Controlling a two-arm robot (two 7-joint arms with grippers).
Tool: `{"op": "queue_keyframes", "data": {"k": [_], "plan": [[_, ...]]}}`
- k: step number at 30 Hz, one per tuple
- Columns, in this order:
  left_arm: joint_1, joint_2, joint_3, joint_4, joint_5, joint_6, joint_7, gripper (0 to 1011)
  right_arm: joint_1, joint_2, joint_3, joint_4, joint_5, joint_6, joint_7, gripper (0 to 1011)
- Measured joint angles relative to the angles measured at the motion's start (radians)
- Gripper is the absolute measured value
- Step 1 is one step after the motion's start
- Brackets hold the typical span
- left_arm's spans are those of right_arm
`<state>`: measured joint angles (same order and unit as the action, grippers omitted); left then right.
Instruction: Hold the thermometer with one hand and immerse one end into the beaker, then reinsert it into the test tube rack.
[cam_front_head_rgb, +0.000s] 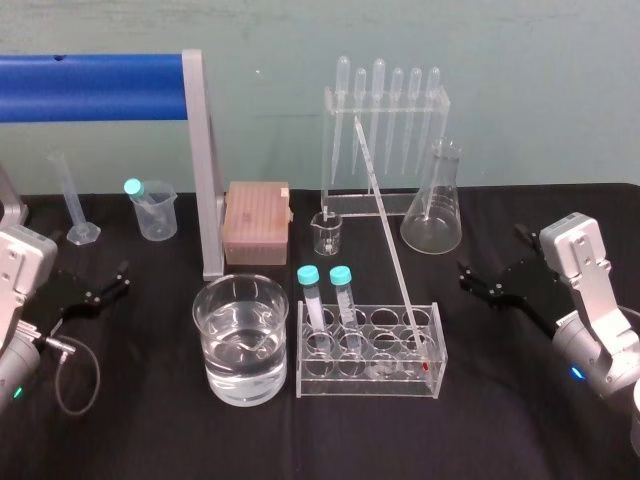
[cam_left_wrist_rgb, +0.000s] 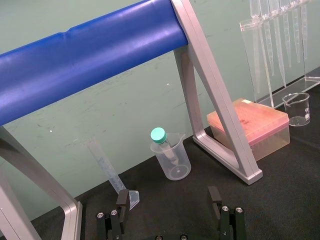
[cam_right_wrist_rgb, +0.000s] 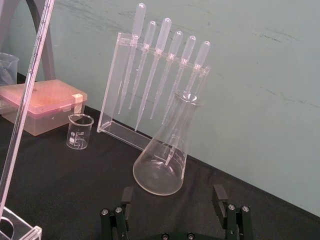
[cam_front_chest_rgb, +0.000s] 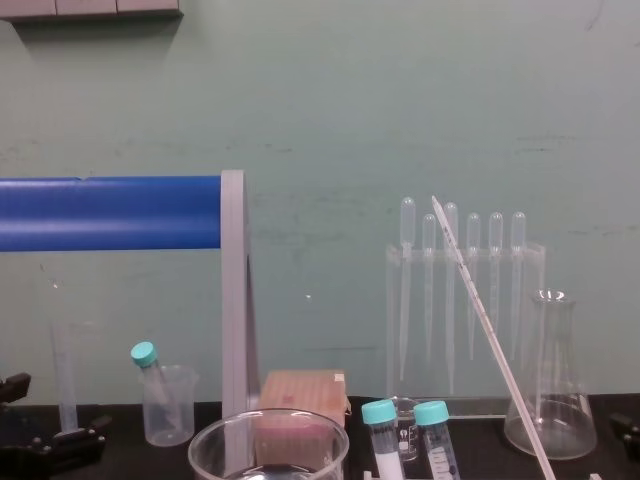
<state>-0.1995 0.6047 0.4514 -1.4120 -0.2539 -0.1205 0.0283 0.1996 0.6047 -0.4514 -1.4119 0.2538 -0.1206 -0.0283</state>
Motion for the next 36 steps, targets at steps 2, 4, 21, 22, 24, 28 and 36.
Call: {"op": "queue_keyframes", "data": {"k": [2, 4, 21, 22, 24, 28, 36], "plan": [[0.0, 0.0, 0.0, 0.0, 0.0, 0.0, 0.0, 1008, 0.0, 0.0, 0.0, 0.0, 0.0, 0.0, 0.0, 1003], [0.0, 0.0, 0.0, 0.0, 0.0, 0.0, 0.0, 1008, 0.0, 0.0, 0.0, 0.0, 0.0, 0.0, 0.0, 1003], [0.0, 0.0, 0.0, 0.0, 0.0, 0.0, 0.0, 1008, 0.0, 0.0, 0.0, 0.0, 0.0, 0.0, 0.0, 1003], [0.0, 0.0, 0.0, 0.0, 0.0, 0.0, 0.0, 1008, 0.0, 0.0, 0.0, 0.0, 0.0, 0.0, 0.0, 1003], [0.0, 0.0, 0.0, 0.0, 0.0, 0.0, 0.0, 1008, 0.0, 0.0, 0.0, 0.0, 0.0, 0.0, 0.0, 1003], [0.0, 0.0, 0.0, 0.0, 0.0, 0.0, 0.0, 1008, 0.0, 0.0, 0.0, 0.0, 0.0, 0.0, 0.0, 1003], [0.0, 0.0, 0.0, 0.0, 0.0, 0.0, 0.0, 1008, 0.0, 0.0, 0.0, 0.0, 0.0, 0.0, 0.0, 1003]]}}
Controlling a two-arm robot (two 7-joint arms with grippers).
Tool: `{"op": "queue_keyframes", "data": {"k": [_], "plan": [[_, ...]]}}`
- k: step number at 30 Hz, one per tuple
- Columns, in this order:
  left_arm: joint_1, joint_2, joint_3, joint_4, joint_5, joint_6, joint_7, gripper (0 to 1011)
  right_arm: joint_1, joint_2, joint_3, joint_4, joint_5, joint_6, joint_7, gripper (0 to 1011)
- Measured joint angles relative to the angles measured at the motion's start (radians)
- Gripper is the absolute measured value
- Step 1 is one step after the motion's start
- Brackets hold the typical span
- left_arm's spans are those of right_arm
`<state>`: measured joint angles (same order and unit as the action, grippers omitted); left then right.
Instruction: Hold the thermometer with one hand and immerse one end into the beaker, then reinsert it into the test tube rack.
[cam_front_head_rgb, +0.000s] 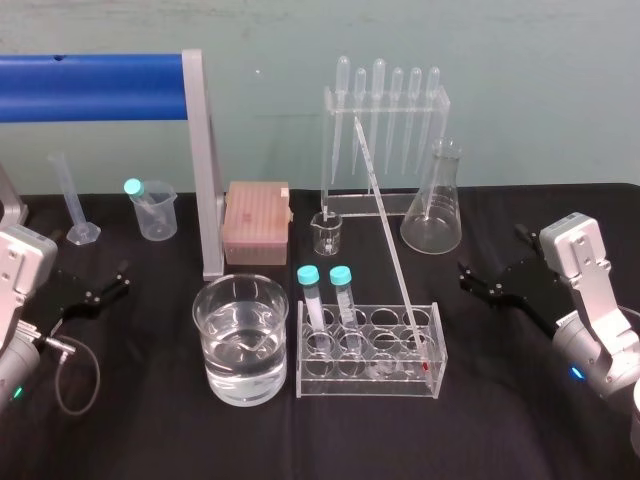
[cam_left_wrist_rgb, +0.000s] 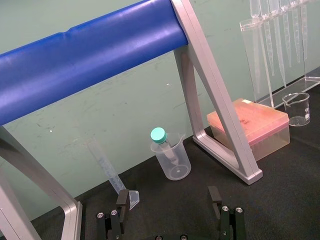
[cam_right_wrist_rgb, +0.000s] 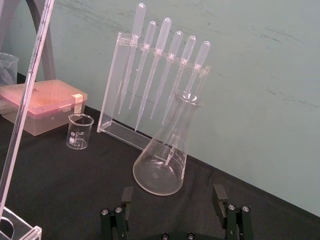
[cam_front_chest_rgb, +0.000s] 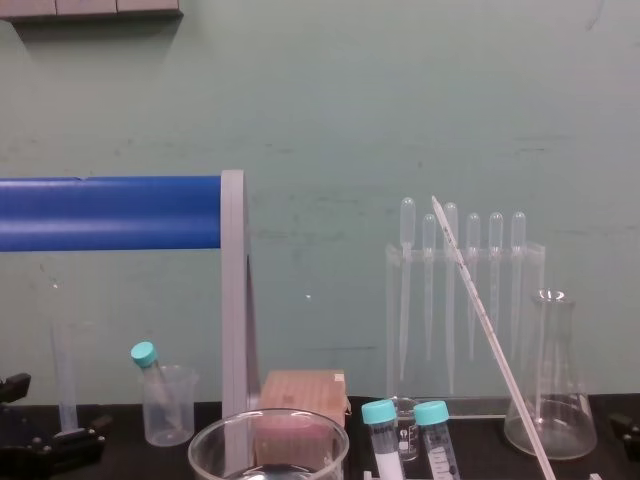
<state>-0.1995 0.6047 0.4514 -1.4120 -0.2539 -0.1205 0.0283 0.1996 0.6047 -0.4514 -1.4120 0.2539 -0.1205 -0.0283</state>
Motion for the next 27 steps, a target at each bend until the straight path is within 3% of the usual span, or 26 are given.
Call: {"op": "queue_keyframes", "data": {"k": [11, 17, 24, 27], "plan": [[0.0, 0.0, 0.0, 0.0, 0.0, 0.0, 0.0, 1008, 0.0, 0.0, 0.0, 0.0, 0.0, 0.0, 0.0, 1003], [0.0, 0.0, 0.0, 0.0, 0.0, 0.0, 0.0, 1008, -0.005, -0.013, 0.041, -0.007, 0.014, 0.007, -0.009, 1003], [0.0, 0.0, 0.0, 0.0, 0.0, 0.0, 0.0, 1008, -0.015, -0.027, 0.143, -0.092, 0.137, -0.012, 0.035, 1003], [0.0, 0.0, 0.0, 0.0, 0.0, 0.0, 0.0, 1008, -0.012, -0.031, 0.165, -0.125, 0.175, -0.018, 0.07, 1003]]}}
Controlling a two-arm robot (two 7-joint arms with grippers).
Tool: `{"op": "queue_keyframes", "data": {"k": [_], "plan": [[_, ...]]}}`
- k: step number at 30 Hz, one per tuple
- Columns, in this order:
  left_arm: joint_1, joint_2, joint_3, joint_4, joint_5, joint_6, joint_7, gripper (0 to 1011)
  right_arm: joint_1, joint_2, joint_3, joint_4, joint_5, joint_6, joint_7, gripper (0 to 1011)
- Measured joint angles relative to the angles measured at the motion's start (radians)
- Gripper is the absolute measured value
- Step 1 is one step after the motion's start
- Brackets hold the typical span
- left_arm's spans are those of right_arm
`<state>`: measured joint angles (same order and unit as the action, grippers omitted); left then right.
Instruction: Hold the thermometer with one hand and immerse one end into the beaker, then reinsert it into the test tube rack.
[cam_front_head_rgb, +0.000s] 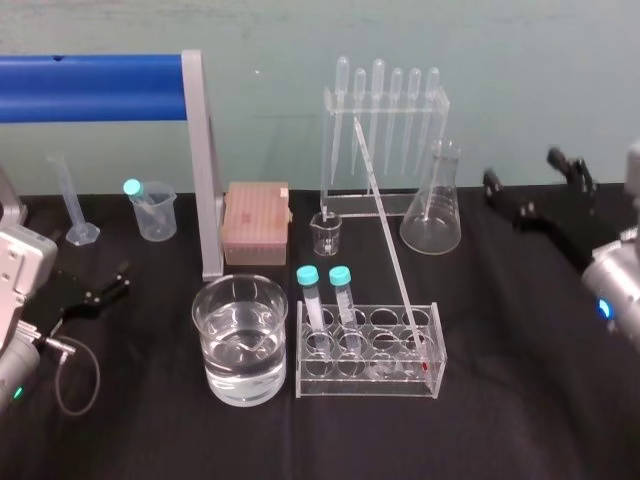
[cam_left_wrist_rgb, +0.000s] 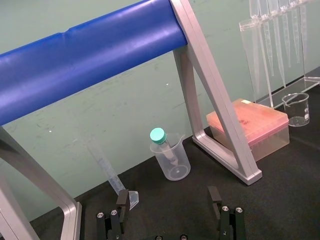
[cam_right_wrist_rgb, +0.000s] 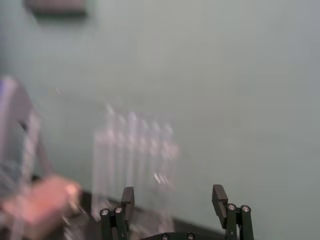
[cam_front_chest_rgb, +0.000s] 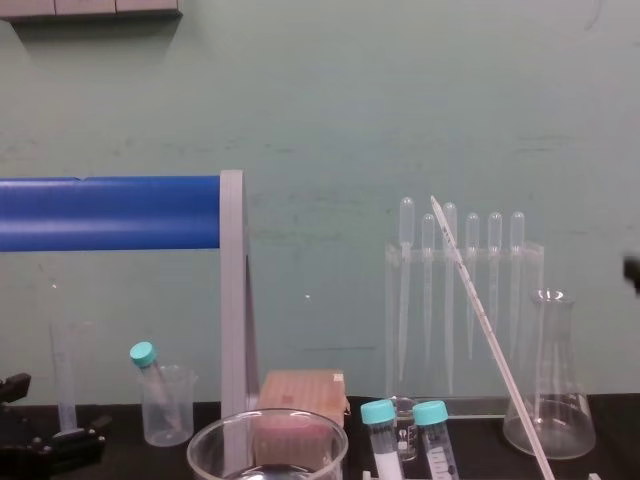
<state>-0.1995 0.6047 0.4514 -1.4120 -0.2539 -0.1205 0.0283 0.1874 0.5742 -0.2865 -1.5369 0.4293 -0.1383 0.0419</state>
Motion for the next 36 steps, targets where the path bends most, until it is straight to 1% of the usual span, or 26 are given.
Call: {"op": "queue_keyframes", "data": {"k": [1, 3, 4, 6, 8, 11, 12, 13, 15, 16, 17, 20, 24, 29, 36], "plan": [[0.0, 0.0, 0.0, 0.0, 0.0, 0.0, 0.0, 1008, 0.004, -0.002, 0.008, -0.019, 0.024, -0.001, 0.028, 1003], [0.0, 0.0, 0.0, 0.0, 0.0, 0.0, 0.0, 1008, 0.01, -0.006, 0.015, -0.037, 0.051, 0.0, 0.059, 1003], [0.0, 0.0, 0.0, 0.0, 0.0, 0.0, 0.0, 1008, 0.029, -0.018, 0.021, -0.061, 0.098, 0.005, 0.119, 1003], [0.0, 0.0, 0.0, 0.0, 0.0, 0.0, 0.0, 1008, 0.039, -0.026, 0.02, -0.065, 0.116, 0.012, 0.149, 1003], [0.0, 0.0, 0.0, 0.0, 0.0, 0.0, 0.0, 1008, 0.062, -0.045, 0.012, -0.068, 0.145, 0.028, 0.197, 1003], [0.0, 0.0, 0.0, 0.0, 0.0, 0.0, 0.0, 1008, 0.079, -0.062, 0.004, -0.065, 0.167, 0.049, 0.23, 1003], [0.0, 0.0, 0.0, 0.0, 0.0, 0.0, 0.0, 1008, 0.09, -0.074, -0.001, -0.06, 0.18, 0.07, 0.246, 1003], [0.0, 0.0, 0.0, 0.0, 0.0, 0.0, 0.0, 1008, 0.09, -0.074, -0.001, -0.06, 0.18, 0.07, 0.246, 1003], [0.0, 0.0, 0.0, 0.0, 0.0, 0.0, 0.0, 1008, 0.11, -0.099, -0.015, -0.046, 0.198, 0.112, 0.264, 1003], [0.0, 0.0, 0.0, 0.0, 0.0, 0.0, 0.0, 1008, 0.11, -0.099, -0.015, -0.046, 0.198, 0.112, 0.264, 1003], [0.0, 0.0, 0.0, 0.0, 0.0, 0.0, 0.0, 1008, 0.12, -0.111, -0.02, -0.037, 0.205, 0.136, 0.268, 1003], [0.0, 0.0, 0.0, 0.0, 0.0, 0.0, 0.0, 1008, 0.133, -0.13, -0.029, -0.023, 0.212, 0.176, 0.274, 1003], [0.0, 0.0, 0.0, 0.0, 0.0, 0.0, 0.0, 1008, 0.146, -0.142, -0.039, -0.014, 0.213, 0.217, 0.283, 1003], [0.0, 0.0, 0.0, 0.0, 0.0, 0.0, 0.0, 1008, 0.161, -0.14, -0.058, -0.005, 0.213, 0.265, 0.303, 1003], [0.0, 0.0, 0.0, 0.0, 0.0, 0.0, 0.0, 1008, 0.185, -0.122, -0.079, 0.011, 0.204, 0.306, 0.327, 1003]]}}
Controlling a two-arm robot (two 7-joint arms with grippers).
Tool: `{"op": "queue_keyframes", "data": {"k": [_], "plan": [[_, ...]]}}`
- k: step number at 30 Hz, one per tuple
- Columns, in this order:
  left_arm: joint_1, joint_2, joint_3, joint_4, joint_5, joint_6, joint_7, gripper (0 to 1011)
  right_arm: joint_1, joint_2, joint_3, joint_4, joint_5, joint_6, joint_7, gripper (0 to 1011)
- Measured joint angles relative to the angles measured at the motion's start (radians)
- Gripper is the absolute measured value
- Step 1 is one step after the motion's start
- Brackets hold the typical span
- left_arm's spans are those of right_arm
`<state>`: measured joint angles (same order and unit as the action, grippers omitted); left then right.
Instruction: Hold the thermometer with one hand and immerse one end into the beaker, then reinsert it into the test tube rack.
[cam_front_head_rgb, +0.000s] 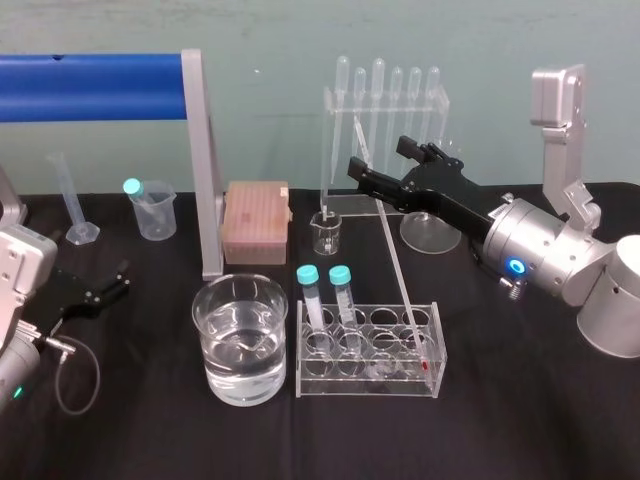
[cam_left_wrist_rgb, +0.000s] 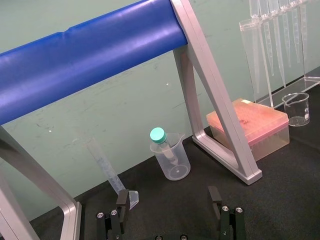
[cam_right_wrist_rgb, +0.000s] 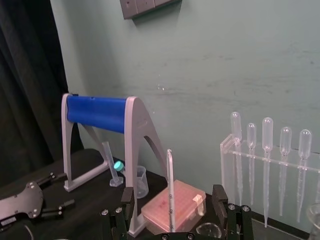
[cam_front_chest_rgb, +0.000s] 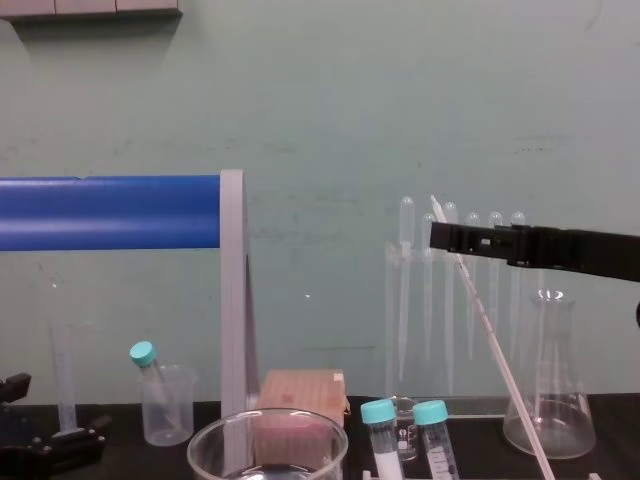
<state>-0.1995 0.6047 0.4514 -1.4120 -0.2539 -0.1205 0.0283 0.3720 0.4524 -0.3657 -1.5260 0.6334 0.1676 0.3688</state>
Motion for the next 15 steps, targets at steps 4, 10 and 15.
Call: {"op": "queue_keyframes", "data": {"k": [4, 10, 15], "plan": [[0.0, 0.0, 0.0, 0.0, 0.0, 0.0, 0.0, 1008, 0.014, 0.009, -0.008, 0.01, -0.009, 0.013, 0.008, 1003], [0.0, 0.0, 0.0, 0.0, 0.0, 0.0, 0.0, 1008, 0.038, 0.016, -0.025, 0.031, -0.021, 0.032, 0.024, 1003], [0.0, 0.0, 0.0, 0.0, 0.0, 0.0, 0.0, 1008, 0.052, 0.017, -0.041, 0.045, -0.026, 0.045, 0.038, 1003]]}}
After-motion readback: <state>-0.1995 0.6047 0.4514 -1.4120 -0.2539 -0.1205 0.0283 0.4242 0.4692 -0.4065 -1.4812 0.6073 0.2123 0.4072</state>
